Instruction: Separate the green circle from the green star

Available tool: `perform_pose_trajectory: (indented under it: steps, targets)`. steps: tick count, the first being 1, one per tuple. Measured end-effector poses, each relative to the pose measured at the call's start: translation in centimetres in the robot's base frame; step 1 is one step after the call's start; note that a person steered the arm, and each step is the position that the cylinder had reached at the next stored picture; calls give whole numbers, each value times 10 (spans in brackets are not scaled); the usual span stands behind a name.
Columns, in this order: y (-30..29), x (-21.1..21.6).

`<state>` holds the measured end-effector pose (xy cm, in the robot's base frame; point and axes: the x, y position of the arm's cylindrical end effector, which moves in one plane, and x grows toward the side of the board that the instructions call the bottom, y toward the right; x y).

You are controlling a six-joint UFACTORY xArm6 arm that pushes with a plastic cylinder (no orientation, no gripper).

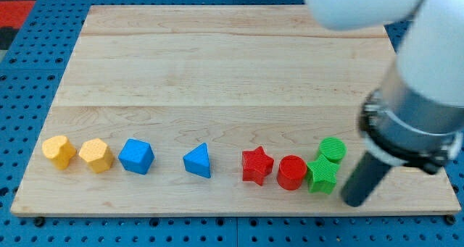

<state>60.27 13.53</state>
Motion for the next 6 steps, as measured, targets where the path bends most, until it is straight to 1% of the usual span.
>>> perform_pose_trajectory:
  steps: [1,2,3,4,5,6]
  targets:
    - [-18,-17]
    - [6,-52]
    - [24,-75]
    - [21,-109]
    - [21,-153]
    - [9,-206]
